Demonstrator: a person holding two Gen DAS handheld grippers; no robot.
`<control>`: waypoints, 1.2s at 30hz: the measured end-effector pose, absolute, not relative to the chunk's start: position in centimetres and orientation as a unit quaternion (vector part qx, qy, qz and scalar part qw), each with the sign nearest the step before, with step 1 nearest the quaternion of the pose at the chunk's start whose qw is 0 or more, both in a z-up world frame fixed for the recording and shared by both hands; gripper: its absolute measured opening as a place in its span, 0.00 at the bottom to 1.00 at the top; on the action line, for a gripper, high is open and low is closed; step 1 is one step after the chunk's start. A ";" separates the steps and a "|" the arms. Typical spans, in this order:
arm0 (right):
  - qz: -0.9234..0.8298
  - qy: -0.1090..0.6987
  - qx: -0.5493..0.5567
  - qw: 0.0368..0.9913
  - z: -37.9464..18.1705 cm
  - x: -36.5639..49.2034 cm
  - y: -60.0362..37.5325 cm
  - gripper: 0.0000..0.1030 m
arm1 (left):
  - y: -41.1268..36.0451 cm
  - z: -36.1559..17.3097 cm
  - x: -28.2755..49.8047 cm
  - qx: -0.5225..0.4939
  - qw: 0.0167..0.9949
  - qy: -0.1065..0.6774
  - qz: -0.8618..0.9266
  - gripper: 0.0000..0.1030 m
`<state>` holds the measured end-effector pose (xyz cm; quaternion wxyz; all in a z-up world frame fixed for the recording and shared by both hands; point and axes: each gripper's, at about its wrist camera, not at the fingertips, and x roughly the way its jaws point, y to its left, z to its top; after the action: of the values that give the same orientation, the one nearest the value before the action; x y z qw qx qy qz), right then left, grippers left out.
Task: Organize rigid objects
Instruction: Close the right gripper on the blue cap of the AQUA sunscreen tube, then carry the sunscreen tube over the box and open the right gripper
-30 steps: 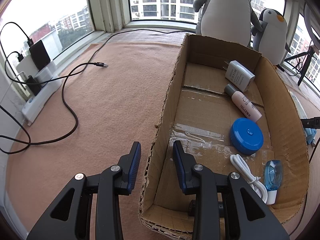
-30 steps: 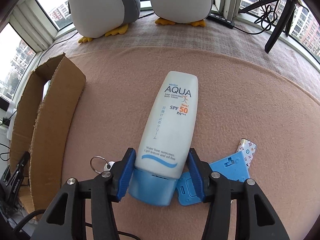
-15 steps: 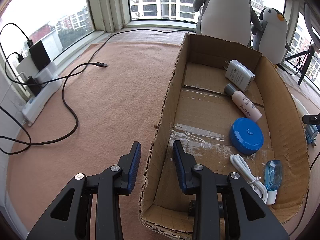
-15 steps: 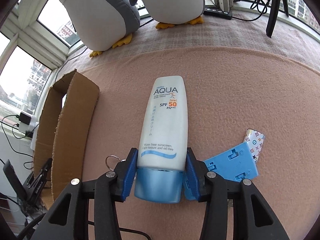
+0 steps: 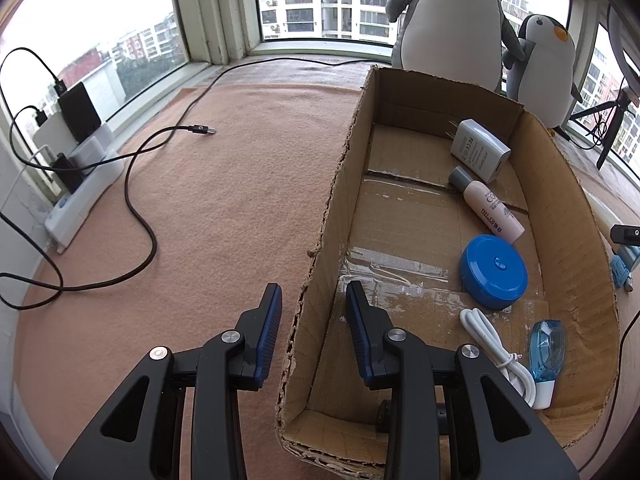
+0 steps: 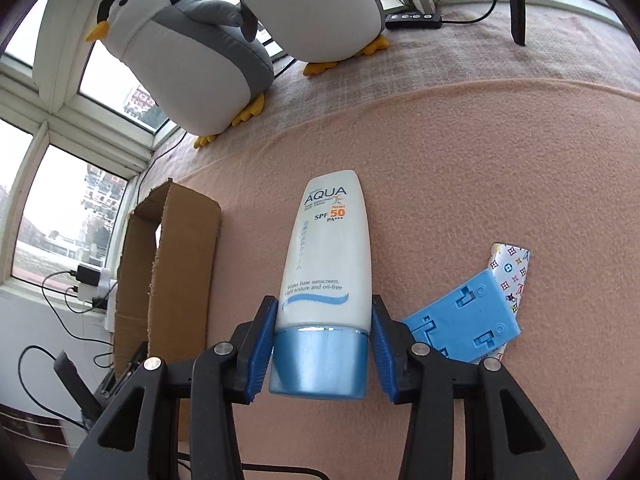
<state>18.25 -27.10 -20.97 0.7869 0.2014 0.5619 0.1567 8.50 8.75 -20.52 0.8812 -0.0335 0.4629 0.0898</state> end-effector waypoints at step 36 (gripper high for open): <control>0.172 0.479 0.008 0.861 -16.5 17.5 -20.2 0.42 | 8.9 -20.6 8.4 -0.036 0.882 0.462 0.090 0.30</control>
<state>17.47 -20.20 -16.51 0.8606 0.0076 0.4791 0.1724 8.43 8.89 -20.56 0.8816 -0.0360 0.4620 0.0896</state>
